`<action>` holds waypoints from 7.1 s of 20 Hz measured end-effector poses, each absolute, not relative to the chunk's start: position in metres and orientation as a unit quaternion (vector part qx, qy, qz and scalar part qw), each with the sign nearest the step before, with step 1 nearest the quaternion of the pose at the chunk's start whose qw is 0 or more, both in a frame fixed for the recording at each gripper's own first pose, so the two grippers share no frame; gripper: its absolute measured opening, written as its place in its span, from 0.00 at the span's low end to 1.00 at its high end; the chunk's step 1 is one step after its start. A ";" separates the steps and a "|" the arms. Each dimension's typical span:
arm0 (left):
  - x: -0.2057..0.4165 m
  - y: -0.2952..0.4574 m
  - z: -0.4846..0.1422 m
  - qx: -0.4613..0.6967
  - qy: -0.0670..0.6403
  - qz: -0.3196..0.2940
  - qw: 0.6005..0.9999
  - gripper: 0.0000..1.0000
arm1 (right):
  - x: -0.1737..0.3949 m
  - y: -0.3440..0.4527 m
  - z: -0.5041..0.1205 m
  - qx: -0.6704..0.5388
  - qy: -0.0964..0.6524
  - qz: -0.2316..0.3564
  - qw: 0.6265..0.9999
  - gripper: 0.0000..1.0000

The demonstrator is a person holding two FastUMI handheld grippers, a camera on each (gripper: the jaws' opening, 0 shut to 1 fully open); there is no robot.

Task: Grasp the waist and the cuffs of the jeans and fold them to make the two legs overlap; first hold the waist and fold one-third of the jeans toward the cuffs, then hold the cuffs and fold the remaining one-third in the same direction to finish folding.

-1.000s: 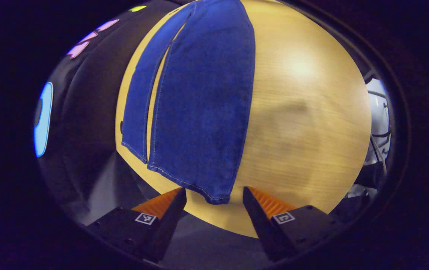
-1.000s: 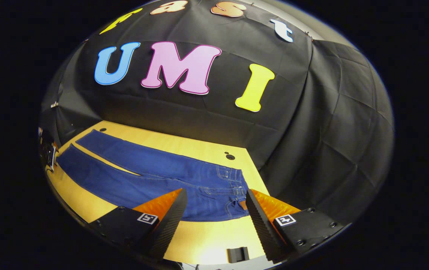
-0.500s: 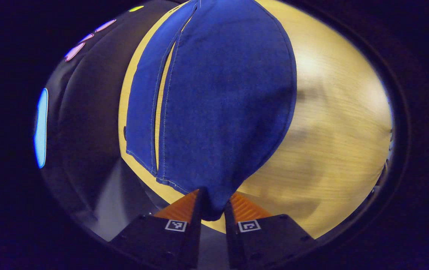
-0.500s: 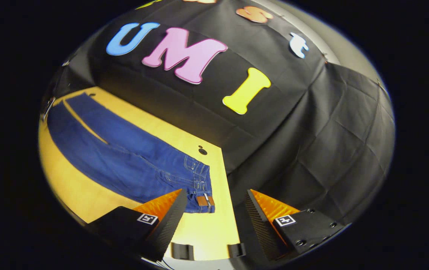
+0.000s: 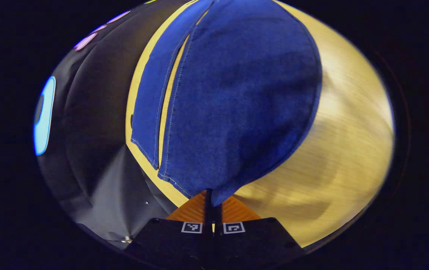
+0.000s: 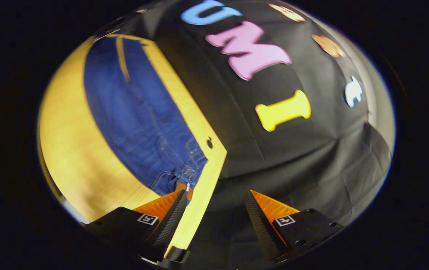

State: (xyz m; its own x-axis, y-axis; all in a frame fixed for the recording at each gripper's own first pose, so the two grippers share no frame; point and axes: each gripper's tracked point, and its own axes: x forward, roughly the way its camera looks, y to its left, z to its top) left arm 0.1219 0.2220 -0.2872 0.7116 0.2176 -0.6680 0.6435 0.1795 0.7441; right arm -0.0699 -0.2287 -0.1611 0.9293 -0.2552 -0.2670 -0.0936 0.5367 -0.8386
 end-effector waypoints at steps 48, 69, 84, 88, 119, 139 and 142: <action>0.107 0.169 -0.250 0.396 0.418 -0.237 0.783 0.06 | 0.045 -0.286 -0.097 -0.275 0.241 -0.033 0.930 0.06; 0.207 0.136 -0.259 0.136 0.384 -0.056 0.911 0.72 | 0.033 -0.265 0.193 0.083 0.255 -0.209 0.940 0.79; 0.100 -0.017 -0.068 -0.040 0.039 -0.074 0.996 0.98 | -0.074 -0.317 0.200 0.251 0.156 -0.370 0.881 0.99; 0.072 -0.083 -0.060 -0.089 0.049 -0.128 0.987 0.99 | -0.071 -0.328 0.170 0.301 0.170 -0.388 0.854 0.99; 0.003 -0.103 -0.138 -0.145 0.107 -0.162 0.970 0.97 | -0.109 -0.285 0.294 0.164 -0.057 -0.159 0.972 0.13; 0.038 0.091 -0.133 -0.319 -0.112 -0.014 0.941 0.96 | -0.068 -0.344 0.071 0.018 0.053 0.081 0.995 0.99; 0.059 0.119 -0.136 -0.298 -0.113 0.008 0.948 0.96 | -0.087 -0.336 0.068 -0.002 0.056 0.090 0.994 0.98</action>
State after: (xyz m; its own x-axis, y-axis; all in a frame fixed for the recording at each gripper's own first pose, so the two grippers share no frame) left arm 0.0588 0.1190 -0.1361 0.9741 0.0827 0.2103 0.0528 0.8217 -0.5674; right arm -0.0870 -0.3356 0.0683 0.9774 0.1793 -0.1125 -0.1796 0.9837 0.0071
